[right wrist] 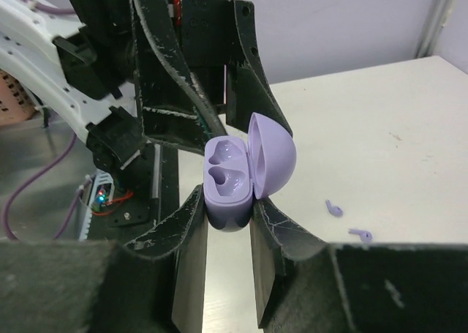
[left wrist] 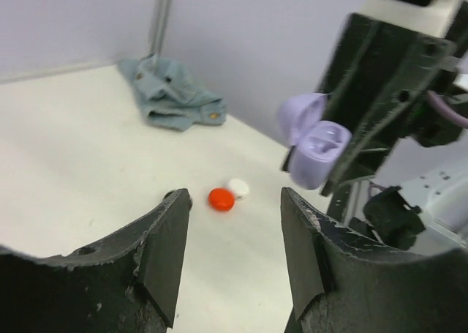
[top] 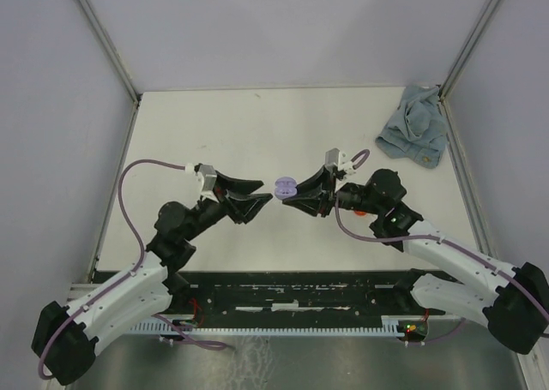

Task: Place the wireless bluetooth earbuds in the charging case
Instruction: Pick up the earbud from the center of the board.

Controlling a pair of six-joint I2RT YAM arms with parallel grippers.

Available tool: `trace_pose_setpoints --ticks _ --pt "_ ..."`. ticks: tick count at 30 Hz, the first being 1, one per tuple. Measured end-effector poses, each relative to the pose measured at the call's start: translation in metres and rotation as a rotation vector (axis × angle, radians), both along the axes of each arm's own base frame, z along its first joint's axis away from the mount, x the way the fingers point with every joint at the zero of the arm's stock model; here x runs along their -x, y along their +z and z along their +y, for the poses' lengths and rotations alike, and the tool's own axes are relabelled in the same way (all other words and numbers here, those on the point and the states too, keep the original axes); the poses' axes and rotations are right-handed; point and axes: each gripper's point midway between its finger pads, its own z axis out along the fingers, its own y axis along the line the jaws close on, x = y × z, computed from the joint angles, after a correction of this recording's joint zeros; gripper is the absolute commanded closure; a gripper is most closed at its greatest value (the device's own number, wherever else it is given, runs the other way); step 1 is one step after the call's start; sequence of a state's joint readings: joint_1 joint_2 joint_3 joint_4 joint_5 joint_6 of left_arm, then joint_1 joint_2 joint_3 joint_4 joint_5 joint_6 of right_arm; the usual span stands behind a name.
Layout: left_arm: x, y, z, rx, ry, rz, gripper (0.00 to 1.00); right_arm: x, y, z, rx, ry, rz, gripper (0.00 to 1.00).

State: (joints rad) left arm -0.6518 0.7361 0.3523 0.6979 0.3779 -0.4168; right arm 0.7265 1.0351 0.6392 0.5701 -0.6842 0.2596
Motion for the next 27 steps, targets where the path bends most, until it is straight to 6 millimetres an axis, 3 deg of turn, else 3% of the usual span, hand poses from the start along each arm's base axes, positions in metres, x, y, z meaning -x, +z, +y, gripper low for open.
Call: trace_pose_setpoints --ticks 3,10,13,21,27 --pt "-0.018 -0.021 0.010 -0.050 0.114 0.101 0.39 -0.004 -0.014 -0.005 0.050 -0.042 -0.007 0.91" --pt "-0.068 -0.084 0.037 -0.279 0.419 0.396 0.39 -0.013 -0.075 -0.022 0.211 -0.145 0.052 0.90" --pt "-0.087 -0.115 0.050 -0.422 0.552 0.512 0.39 -0.015 -0.087 -0.029 0.249 -0.183 0.055 0.90" --pt "-0.096 -0.184 0.078 -0.787 0.699 0.718 0.38 -0.022 -0.108 -0.043 0.308 -0.262 0.049 0.90" --pt "-0.105 -0.194 0.084 -1.015 0.669 0.762 0.39 -0.023 -0.119 -0.050 0.325 -0.294 0.057 0.90"
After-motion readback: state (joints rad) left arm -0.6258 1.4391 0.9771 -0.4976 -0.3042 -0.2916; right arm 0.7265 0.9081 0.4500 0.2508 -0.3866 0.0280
